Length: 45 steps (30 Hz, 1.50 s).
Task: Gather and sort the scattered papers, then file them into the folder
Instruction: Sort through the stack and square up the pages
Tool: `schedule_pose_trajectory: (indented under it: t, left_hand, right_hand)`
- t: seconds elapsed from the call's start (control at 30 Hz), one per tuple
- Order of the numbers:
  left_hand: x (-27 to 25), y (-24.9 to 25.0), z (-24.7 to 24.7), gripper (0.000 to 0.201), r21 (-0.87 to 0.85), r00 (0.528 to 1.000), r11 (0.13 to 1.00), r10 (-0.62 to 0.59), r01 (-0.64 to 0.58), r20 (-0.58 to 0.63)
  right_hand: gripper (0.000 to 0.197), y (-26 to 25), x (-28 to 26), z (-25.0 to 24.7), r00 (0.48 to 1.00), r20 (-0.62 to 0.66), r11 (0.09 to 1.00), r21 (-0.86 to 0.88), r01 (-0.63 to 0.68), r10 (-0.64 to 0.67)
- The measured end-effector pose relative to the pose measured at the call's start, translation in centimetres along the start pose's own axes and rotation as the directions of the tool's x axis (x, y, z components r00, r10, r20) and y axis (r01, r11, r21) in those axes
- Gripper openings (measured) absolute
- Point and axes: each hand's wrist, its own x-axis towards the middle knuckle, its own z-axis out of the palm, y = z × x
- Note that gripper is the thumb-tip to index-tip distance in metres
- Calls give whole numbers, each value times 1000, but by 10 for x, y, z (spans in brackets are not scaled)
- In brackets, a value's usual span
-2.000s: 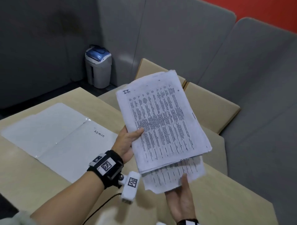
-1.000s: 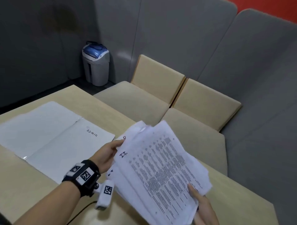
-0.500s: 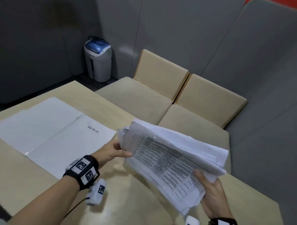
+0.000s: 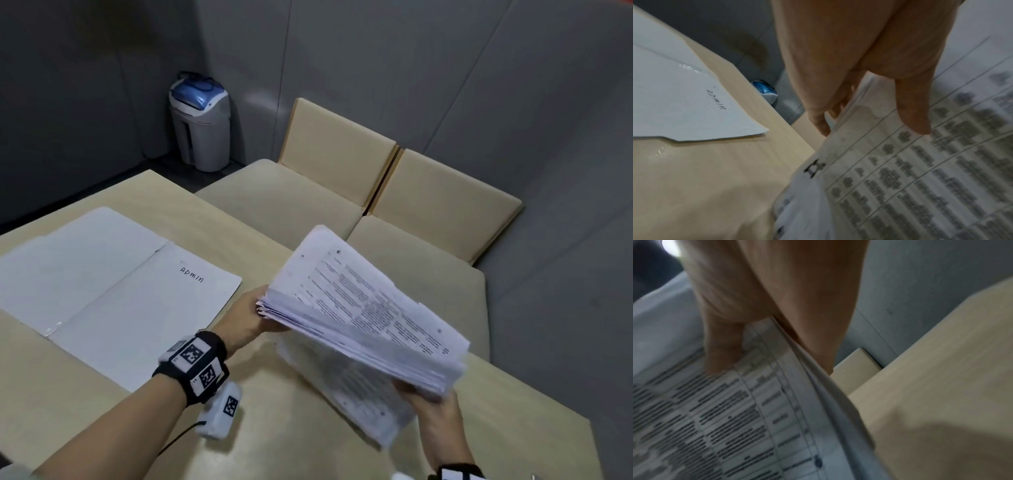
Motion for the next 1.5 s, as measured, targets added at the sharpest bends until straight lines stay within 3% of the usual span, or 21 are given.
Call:
schedule_pose_trajectory:
  t: [0.13, 0.27, 0.37, 0.47, 0.53, 0.57, 0.6, 0.7, 0.8, 0.9, 1.07, 1.2, 1.27, 1.33, 1.5]
  left_hand:
    - [8, -11, 3, 54, 93, 1000, 995, 20, -20, 3]
    - [16, -10, 5, 21, 94, 1000, 996, 4, -3, -5]
    - [17, -1, 10, 13, 56, 998, 997, 47, -45, -39]
    - [12, 18, 22, 10, -37, 983, 989, 134, -140, -123]
    - [11, 29, 28, 20, -101, 969, 975, 177, -196, -173]
    - [12, 33, 27, 26, -118, 966, 971, 184, -207, -183]
    - [12, 35, 26, 33, -123, 967, 970, 185, -208, -177]
    - [15, 29, 16, 56, -42, 986, 989, 141, -145, -85]
    - [23, 11, 9, 66, 141, 995, 987, 87, -79, -54]
    - [36, 2, 0, 67, 262, 995, 962, 89, -72, -54]
    - [61, 12, 3, 42, 393, 995, 914, 104, -96, 0]
    - [76, 12, 16, 39, 345, 996, 935, 85, -85, 15]
    - [81, 8, 20, 35, 263, 998, 964, 55, -50, -12]
    - [85, 3, 24, 31, 205, 999, 979, 29, -22, -30]
    - [95, -2, 30, 39, 116, 999, 993, 27, -22, -40]
  right_hand:
    - [34, 24, 0, 3, 997, -25, 991, -111, -78, 76]
    - [15, 27, 1, 0, 996, -82, 990, -134, -50, 39]
    - [8, 12, 4, 7, 981, -189, 991, -135, 18, -43]
    - [31, 3, 11, 10, 933, -312, 958, -271, 93, -179]
    - [17, -4, 13, 9, 917, -324, 958, -239, 160, -233]
    - [6, -10, 13, 10, 923, -304, 964, -191, 183, -236]
    - [6, -11, 12, 7, 926, -295, 968, -155, 199, -237]
    - [18, 1, 11, -1, 969, -153, 966, -204, 161, -193]
    - [25, 26, 15, -6, 996, -31, 953, -296, 66, -79]
    - [40, 39, 18, -10, 1000, -11, 943, -332, 10, -14]
    - [27, 37, 32, -12, 999, -1, 968, -248, 49, -51]
    - [26, 45, 46, -15, 1000, 6, 948, -317, -15, 18]
    - [34, 51, 52, -20, 1000, -16, 913, -407, 4, -12]
    - [26, 62, 61, -24, 999, -49, 894, -448, -2, -22]
    - [24, 78, 74, -32, 992, -62, 837, -532, -126, 110]
